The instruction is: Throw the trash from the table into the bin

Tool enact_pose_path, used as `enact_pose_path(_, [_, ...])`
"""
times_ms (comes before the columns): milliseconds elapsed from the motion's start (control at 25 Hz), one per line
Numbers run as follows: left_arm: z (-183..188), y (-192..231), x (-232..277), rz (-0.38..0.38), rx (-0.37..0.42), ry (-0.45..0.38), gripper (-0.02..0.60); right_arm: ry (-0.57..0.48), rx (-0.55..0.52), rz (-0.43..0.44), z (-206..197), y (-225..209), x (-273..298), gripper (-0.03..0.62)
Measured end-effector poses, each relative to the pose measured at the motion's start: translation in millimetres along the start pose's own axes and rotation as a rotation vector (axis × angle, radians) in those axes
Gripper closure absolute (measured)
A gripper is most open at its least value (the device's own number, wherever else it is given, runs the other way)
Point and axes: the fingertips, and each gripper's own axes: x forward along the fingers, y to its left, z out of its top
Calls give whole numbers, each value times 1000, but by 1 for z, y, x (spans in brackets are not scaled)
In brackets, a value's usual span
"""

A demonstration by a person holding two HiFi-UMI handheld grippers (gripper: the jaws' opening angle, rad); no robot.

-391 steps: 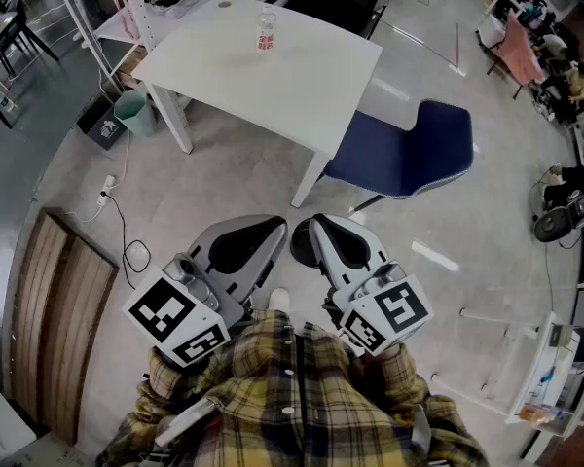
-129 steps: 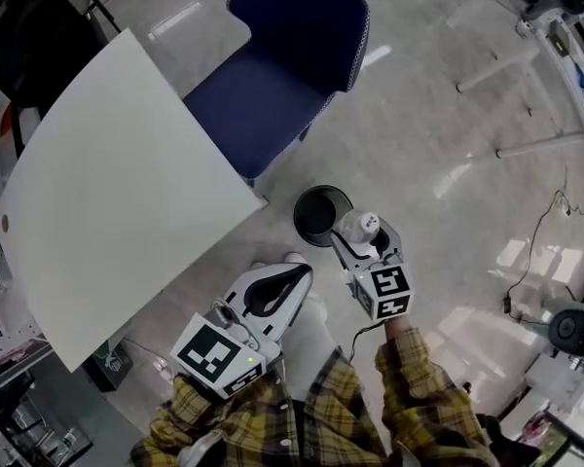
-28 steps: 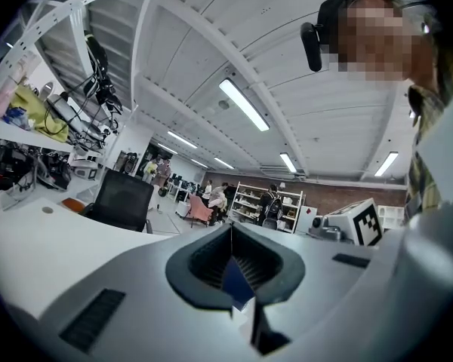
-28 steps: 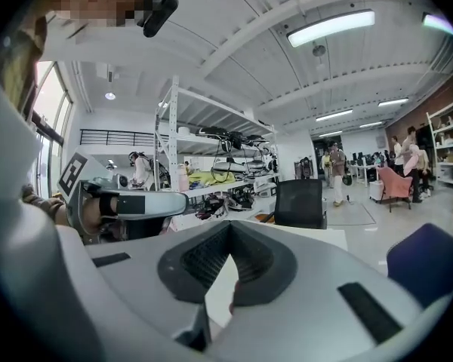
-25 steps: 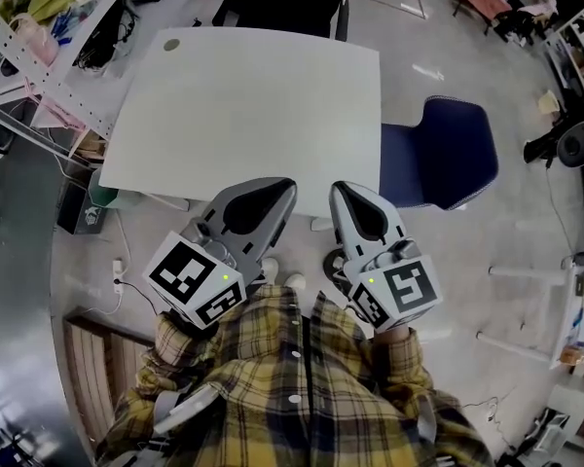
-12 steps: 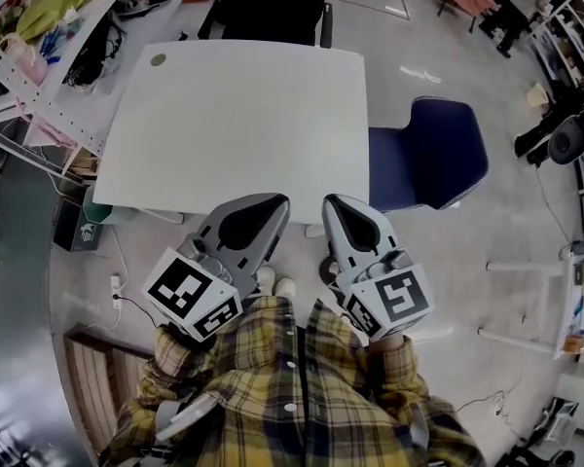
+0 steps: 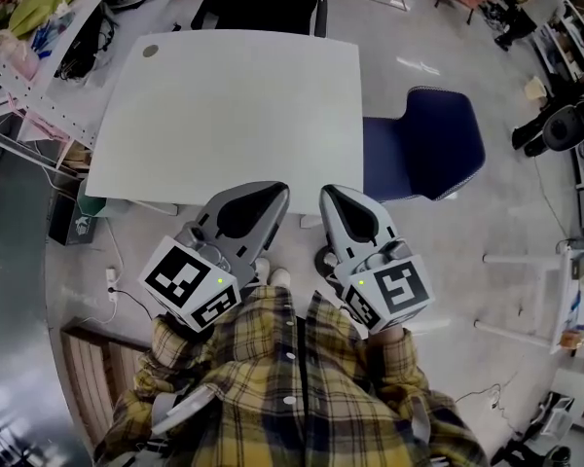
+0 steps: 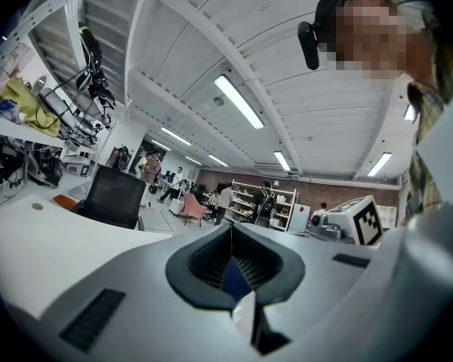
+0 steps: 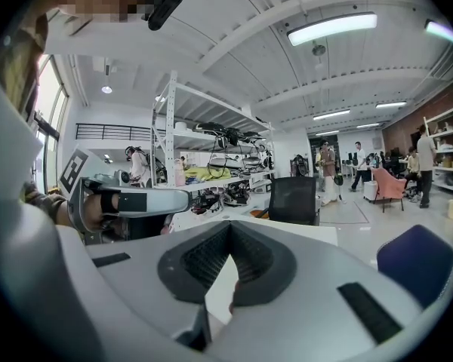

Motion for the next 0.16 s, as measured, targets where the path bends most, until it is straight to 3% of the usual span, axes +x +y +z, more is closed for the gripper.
enact_pose_path(160, [-1, -4, 8, -11, 1, 4, 571, -2, -8, -2, 1, -6, -3, 597])
